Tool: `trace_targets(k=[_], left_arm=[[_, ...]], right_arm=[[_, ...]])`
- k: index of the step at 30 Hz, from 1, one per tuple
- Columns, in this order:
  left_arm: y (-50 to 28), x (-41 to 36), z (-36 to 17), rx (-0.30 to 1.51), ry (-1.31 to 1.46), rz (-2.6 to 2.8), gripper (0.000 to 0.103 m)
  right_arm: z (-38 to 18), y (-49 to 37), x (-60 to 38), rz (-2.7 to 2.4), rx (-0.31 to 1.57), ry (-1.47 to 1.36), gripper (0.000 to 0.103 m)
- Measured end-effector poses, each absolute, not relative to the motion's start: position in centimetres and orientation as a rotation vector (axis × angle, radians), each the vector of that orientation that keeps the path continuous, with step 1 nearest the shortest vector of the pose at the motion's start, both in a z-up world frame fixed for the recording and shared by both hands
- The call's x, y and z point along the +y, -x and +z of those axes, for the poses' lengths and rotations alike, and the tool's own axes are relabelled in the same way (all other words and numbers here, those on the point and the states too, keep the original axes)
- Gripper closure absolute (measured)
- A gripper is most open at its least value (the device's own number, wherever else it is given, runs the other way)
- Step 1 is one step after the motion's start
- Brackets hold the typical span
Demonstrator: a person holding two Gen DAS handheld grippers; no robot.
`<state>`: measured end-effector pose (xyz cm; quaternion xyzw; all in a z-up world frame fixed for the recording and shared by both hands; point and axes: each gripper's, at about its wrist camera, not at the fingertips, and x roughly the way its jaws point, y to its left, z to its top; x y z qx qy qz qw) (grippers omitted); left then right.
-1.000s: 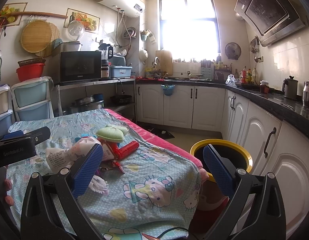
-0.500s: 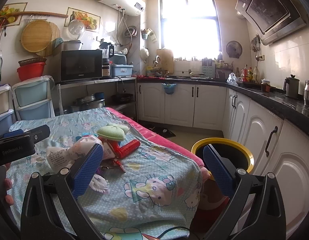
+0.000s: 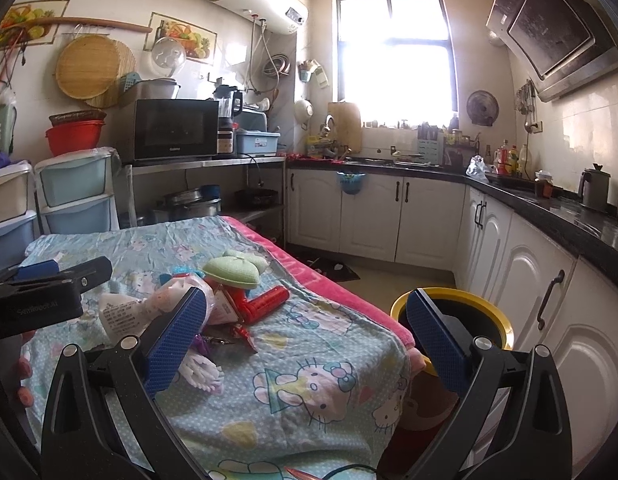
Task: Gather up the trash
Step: 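Grasp the green mesh bag with the right tool while the left tool grasps the white plastic bag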
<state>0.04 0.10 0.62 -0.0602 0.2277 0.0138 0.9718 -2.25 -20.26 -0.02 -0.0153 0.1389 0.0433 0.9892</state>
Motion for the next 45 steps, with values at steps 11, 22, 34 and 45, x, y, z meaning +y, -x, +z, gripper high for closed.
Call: trace_targets(k=[11,22,34,45], left_arm=[[-2.6,2.4,-0.6,0.518,0.169,0.067,0.01],[-6.1,7.3,-3.0,0.648,0.25,0.1,0.01],[-8.5,11.0,-7.2,0.779,0.492,-0.046,0.011],[-10.1,10.8,-7.1,0.822,0.532,-0.101,0.046]], right_arm=[[1.5,-2.2,-19.6,0.189,0.317,0.07,0.006],[1.9,-11.7,-17.5,0.244,0.476,0.103,0.006],[-2.2,-21.3,-14.7,0.293,0.733,0.082,0.006],[-4.5,-27.5,-11.4,0.383,0.989,-0.066,0.006]])
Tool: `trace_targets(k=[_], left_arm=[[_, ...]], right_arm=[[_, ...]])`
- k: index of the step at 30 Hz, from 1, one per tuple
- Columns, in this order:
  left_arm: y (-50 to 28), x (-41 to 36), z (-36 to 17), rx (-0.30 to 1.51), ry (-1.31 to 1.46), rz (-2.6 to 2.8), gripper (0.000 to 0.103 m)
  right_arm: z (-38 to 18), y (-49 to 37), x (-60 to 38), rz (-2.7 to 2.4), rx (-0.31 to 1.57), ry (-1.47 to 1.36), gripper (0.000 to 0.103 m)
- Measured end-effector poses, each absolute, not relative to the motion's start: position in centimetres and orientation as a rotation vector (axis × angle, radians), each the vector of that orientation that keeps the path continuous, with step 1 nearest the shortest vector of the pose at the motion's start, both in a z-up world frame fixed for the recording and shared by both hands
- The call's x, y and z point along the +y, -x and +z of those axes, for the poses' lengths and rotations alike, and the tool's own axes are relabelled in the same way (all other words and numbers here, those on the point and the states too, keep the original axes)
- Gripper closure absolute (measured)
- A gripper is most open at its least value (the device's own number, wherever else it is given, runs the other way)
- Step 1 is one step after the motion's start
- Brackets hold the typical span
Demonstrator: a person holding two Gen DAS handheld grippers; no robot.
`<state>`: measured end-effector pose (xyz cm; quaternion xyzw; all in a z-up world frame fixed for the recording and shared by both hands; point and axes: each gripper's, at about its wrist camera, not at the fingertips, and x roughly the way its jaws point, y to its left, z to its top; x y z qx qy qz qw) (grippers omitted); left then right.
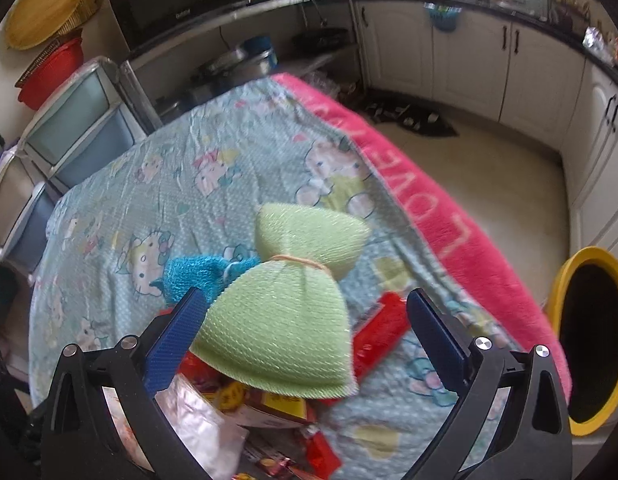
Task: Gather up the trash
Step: 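Grasp the green mesh bag with the right tool while the left tool grasps the white plastic bag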
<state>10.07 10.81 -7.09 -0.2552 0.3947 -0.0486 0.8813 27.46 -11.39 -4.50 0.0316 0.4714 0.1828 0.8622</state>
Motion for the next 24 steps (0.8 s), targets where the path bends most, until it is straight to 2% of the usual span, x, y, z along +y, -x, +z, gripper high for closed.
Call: trace_targets(k=[2,5,6,7,8,9,13,24], left_arm=[[-10.1,10.8,-7.2,0.832,0.526,-0.101,0.059],[-10.1,10.7,-7.3,0.844,0.515,-0.097,0.071],[-10.1,10.8,-7.3,0.844,0.514,-0.098,0.073],[-10.0,10.8,-7.2,0.842,0.511,-0.101,0.075],[-10.0,10.8,-7.2,0.842,0.503,-0.102,0.078],[-9.9,10.8,-7.1,0.84,0.494,-0.103,0.078],[-9.6,10.5,-6.4,0.819,0.457,-0.113,0.083],[-8.4,7.8,-2.6,0.73,0.345,-0.164,0.093]], right_arm=[[-5.0,-28.2,-11.1,0.389,1.026,-0.087,0.006],[-6.0,-29.3,-11.1,0.393,1.095,-0.149,0.006],[-6.4,-29.7,-11.2,0.399,1.119,-0.172,0.009],[-6.6,-29.9,-11.4,0.403,1.132,-0.187,0.019],[-6.9,-30.2,-11.4,0.411,1.152,-0.201,0.024],[-7.0,-30.4,-11.5,0.426,1.167,-0.212,0.029],[-6.7,-30.3,-11.4,0.439,1.157,-0.203,0.035],[-3.4,-28.3,-14.7,0.484,1.03,-0.264,0.038]])
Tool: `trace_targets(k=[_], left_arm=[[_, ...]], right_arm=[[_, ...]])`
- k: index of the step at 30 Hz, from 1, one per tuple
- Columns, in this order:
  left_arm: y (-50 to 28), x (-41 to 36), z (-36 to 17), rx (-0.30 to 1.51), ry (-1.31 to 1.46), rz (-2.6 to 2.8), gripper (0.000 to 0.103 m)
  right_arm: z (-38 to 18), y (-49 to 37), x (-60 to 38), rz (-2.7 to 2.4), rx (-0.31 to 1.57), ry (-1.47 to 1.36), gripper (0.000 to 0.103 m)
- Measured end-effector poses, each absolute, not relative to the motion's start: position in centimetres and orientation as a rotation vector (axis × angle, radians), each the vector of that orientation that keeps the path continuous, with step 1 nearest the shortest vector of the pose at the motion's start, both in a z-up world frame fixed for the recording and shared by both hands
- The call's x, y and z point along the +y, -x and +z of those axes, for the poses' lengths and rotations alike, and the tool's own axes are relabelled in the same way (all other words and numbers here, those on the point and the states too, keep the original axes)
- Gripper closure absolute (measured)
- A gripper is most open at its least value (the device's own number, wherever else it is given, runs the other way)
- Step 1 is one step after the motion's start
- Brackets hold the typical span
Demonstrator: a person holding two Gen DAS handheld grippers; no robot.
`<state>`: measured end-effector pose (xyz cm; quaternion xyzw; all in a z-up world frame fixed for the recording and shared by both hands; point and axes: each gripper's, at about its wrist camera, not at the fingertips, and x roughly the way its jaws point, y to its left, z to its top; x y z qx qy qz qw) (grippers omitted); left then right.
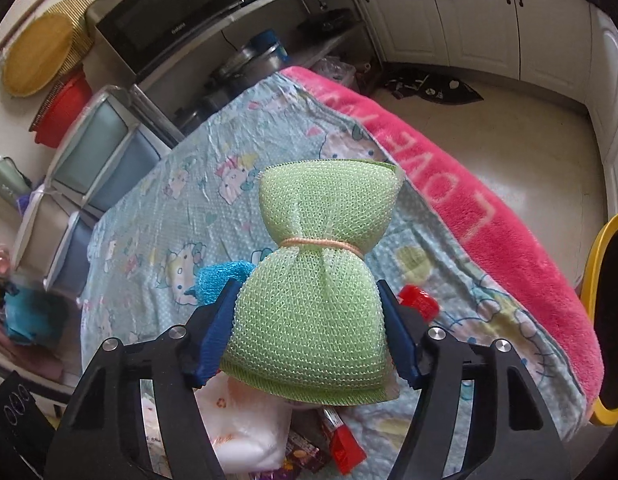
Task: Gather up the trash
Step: 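Grasp the green mesh bag with the right tool while the left tool grasps the white plastic bag, then carry both bags to the yellow bin and release them inside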
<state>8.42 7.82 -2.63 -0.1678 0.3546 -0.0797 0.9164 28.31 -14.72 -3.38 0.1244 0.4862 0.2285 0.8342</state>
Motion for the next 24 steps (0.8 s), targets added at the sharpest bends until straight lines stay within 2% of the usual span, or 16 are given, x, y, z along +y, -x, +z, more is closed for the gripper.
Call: trace_targets(k=[12,24], left_arm=[[-10.0,1.8,1.4,0.663,0.239,-0.303,0.094],[-14.7,-8.1,2.9,0.625,0.135,-0.462,0.094]], right_arm=[[1.1,-24.2,-22.6,0.419,0.878,-0.303,0.038],[3.7,-20.1,-34.4,0.18,0.743,-0.302,0.037]])
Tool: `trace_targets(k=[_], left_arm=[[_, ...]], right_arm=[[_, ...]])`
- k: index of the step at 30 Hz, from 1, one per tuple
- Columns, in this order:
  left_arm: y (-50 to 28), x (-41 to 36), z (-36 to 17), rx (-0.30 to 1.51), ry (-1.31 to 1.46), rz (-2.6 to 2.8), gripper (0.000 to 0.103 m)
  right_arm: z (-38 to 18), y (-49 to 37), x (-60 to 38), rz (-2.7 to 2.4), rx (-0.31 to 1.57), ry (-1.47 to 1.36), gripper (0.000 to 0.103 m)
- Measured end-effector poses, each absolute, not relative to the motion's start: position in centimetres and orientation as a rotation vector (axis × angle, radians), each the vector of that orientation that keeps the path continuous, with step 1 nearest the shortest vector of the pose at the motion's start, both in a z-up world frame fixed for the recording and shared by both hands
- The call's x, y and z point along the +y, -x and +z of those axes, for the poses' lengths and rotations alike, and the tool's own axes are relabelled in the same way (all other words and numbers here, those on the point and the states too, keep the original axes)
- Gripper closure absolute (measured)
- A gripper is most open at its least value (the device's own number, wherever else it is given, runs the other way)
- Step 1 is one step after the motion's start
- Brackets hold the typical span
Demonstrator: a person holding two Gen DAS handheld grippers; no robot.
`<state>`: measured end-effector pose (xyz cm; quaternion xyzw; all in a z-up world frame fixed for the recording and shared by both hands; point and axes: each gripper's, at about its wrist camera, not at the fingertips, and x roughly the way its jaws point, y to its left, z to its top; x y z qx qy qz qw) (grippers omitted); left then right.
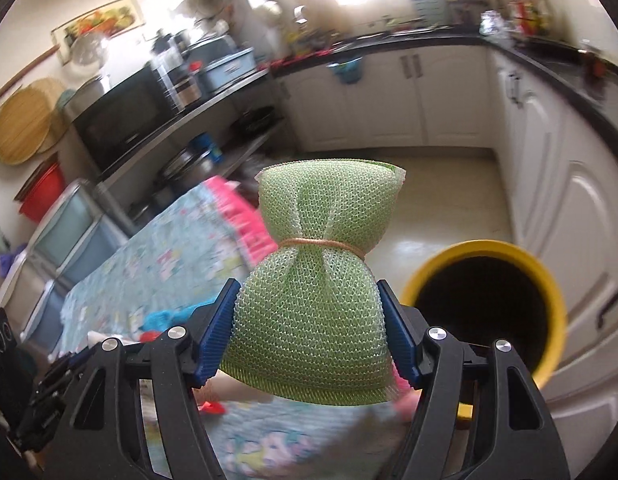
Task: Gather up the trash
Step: 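Carry both bags to the yellow bin and release them inside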
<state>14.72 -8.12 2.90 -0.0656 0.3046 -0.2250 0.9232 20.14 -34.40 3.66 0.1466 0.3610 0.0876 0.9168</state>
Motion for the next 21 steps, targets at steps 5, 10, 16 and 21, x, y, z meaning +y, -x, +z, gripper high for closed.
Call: trace_targets(k=[5,10,16,21], left_arm=[[-17.3,-13.2,2.6,0.634,0.086,-0.495,0.094],[-20.0,-17.8,1.4,0.658,0.03,-0.492,0.094],[-23.2,-22.1,-0.2,0.707,-0.008,-0.487,0.094],[-25.3,-24.7,-1.2,0.742,-0.031,-0.489,0.093]], right_arm=[[2.1,-19.9,-39.3,0.078,0.76,-0.342,0.037],[-0.5,-20.1,-42.9,-0.002,0.813,-0.346,0.036],[-3.1,-20.5,-45.3,-0.045,0.86,-0.363,0.034],[-4.9,-21.3,-46.9,-0.053,0.897,-0.382,0.031]])
